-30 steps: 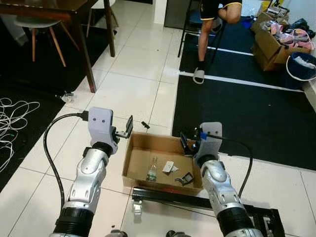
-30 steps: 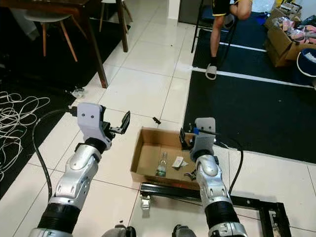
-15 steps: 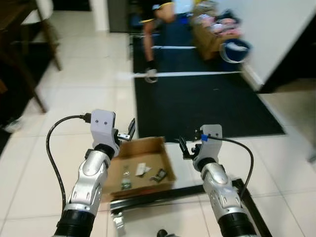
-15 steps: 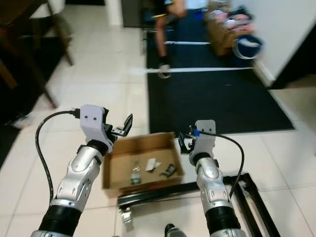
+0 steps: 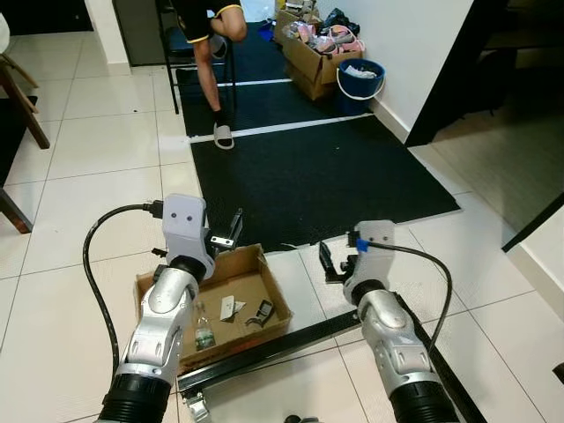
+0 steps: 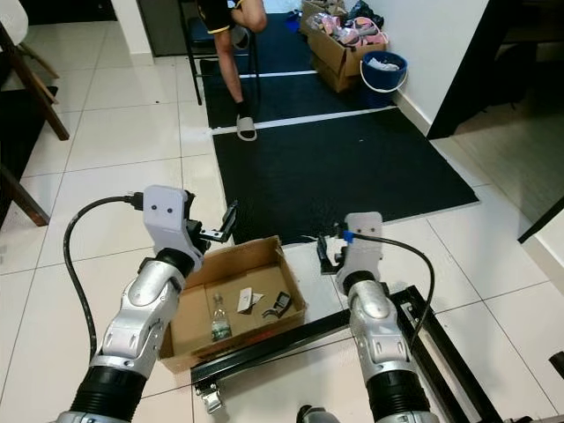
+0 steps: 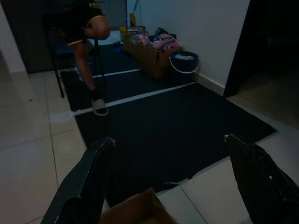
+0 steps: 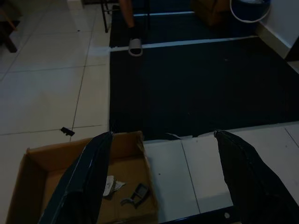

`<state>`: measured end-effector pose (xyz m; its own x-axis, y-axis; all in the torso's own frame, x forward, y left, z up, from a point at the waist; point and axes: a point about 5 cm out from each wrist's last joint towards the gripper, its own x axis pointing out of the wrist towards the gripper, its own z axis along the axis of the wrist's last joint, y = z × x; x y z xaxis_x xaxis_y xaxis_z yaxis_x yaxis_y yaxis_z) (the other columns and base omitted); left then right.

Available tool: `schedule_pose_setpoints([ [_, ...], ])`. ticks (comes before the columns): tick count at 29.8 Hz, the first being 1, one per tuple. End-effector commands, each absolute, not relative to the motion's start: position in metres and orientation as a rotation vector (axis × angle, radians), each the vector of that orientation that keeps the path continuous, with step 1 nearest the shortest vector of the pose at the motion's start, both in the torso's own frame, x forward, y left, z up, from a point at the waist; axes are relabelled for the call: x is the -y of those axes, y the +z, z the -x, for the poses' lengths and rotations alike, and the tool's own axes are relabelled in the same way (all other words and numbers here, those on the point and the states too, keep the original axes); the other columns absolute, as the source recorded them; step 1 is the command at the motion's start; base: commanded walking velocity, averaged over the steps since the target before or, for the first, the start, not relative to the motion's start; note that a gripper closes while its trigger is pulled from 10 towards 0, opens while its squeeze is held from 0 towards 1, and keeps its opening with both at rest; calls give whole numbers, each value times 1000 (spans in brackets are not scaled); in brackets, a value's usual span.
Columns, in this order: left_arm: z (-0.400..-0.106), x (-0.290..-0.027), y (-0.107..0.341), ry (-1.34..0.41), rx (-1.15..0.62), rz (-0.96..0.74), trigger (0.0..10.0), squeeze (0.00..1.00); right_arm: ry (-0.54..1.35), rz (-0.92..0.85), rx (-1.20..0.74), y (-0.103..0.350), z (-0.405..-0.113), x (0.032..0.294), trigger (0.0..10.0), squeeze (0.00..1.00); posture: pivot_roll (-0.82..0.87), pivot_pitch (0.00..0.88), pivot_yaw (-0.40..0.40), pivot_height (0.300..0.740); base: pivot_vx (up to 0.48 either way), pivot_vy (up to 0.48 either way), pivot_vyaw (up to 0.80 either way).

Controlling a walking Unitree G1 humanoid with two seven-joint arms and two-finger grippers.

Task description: Picking trash to rubbish bin

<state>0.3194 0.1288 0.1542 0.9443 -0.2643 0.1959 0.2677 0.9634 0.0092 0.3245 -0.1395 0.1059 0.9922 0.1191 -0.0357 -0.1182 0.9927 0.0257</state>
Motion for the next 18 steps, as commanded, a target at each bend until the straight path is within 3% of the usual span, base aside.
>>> schedule_pose_setpoints([
  [1, -318, -129, 151, -270, 182, 24, 10000, 0, 117, -42, -66, 101, -321, 139, 10000, 0, 26, 153, 3, 740, 0, 0, 0],
  [5, -318, -129, 151, -270, 181, 24, 10000, 0, 120, -67, -72, 100, -321, 140, 10000, 0, 26, 153, 3, 740, 0, 0, -138],
  [18, -319, -129, 154, -263, 187, 22, 10000, 0, 107, -71, -79, 100, -322, 140, 10000, 0, 28, 154, 5, 740, 0, 0, -800],
])
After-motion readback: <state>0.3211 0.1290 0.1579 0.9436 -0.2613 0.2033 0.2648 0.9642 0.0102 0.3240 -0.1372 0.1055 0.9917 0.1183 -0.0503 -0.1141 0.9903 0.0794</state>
